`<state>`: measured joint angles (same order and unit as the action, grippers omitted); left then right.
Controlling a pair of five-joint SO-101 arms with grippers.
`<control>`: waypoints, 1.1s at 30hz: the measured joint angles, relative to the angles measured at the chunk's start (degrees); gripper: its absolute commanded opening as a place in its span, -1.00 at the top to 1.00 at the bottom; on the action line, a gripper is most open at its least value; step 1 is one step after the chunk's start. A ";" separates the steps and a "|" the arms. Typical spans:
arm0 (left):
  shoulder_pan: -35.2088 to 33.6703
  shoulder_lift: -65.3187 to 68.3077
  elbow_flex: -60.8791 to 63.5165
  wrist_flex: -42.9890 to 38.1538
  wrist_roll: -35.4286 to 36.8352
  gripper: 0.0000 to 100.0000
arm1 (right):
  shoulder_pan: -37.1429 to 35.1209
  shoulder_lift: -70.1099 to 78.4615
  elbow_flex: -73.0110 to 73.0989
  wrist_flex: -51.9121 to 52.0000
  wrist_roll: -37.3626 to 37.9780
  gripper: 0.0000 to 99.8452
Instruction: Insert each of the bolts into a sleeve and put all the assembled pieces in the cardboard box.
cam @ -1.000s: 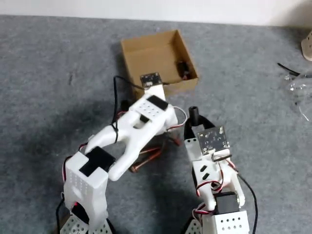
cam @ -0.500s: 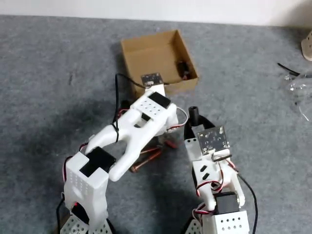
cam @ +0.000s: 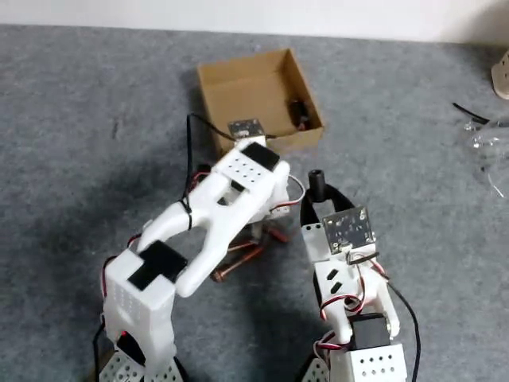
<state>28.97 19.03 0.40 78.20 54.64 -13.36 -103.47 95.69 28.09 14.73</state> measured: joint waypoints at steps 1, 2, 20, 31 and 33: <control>0.00 -1.23 -0.26 1.58 0.00 0.99 | 0.00 0.00 0.00 0.00 0.00 0.99; 0.00 -2.37 -0.53 2.90 0.00 0.99 | 0.00 0.00 0.00 0.00 0.00 0.99; -0.62 -1.85 3.08 -5.98 2.02 0.80 | 0.00 0.00 0.00 -0.09 0.00 0.99; -1.05 -1.85 5.36 -6.15 5.45 0.25 | 0.00 0.00 0.00 -0.09 0.00 0.99; -1.05 -1.85 5.89 -6.15 5.80 0.27 | 0.00 0.00 0.00 -0.09 0.00 0.99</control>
<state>27.91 17.19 6.29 72.04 60.44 -13.36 -103.47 95.69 28.00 14.73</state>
